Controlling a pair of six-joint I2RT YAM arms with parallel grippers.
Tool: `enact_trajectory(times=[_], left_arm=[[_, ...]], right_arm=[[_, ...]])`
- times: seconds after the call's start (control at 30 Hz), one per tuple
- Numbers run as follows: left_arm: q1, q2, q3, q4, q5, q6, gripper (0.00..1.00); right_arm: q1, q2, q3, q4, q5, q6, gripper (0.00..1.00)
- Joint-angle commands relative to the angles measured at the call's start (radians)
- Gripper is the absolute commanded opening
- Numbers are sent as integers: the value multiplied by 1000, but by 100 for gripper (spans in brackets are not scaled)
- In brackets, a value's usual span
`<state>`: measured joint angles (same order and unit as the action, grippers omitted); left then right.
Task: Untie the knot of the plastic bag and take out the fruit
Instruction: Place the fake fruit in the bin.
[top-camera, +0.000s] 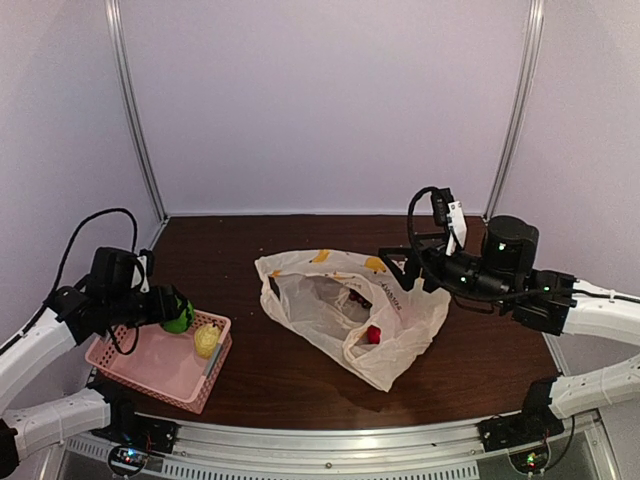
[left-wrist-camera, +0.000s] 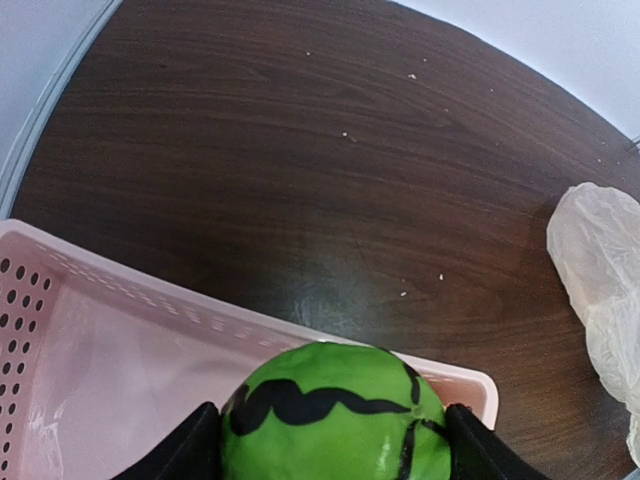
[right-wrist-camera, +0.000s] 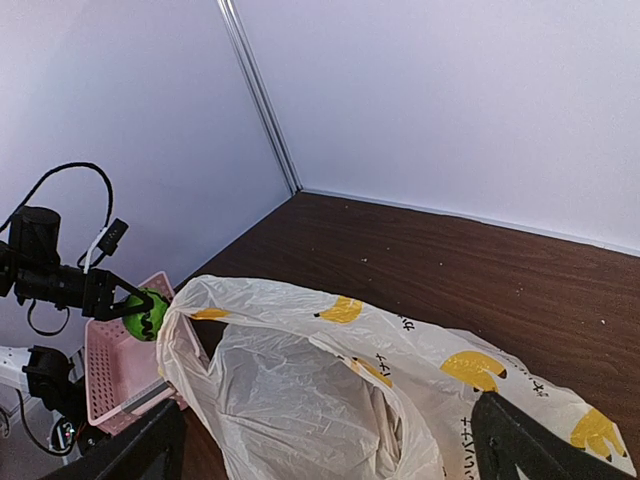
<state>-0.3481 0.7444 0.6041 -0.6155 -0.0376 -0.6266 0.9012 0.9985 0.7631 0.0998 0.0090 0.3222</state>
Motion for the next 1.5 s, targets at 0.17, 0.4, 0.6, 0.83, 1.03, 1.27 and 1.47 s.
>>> enact_trajectory(times=[0.17,0.4,0.6,0.83,1.03,1.27,1.47], left_arm=[[8,3,-120,101,-108,-80,59],[8,-19,-201,178,-123,-115,59],[9,-26,-245,239,-104,-139,62],[9,-8,-273,289,-96,-145,66],[9,7,-283,306,-99,-139,70],[9,20,-294,323,-94,-142,76],[9,17,-299,318,-94,-143,80]], right_arm=[[-13,-41,-31,-3,18,18,100],[-17,-45,-31,1,13,21,100],[-17,-37,-28,1,7,22,100],[-20,-34,-25,-4,1,24,100],[-20,-32,-27,-5,-1,26,100],[-19,-29,-25,-5,-6,29,100],[-19,-26,-22,-5,-7,28,100]])
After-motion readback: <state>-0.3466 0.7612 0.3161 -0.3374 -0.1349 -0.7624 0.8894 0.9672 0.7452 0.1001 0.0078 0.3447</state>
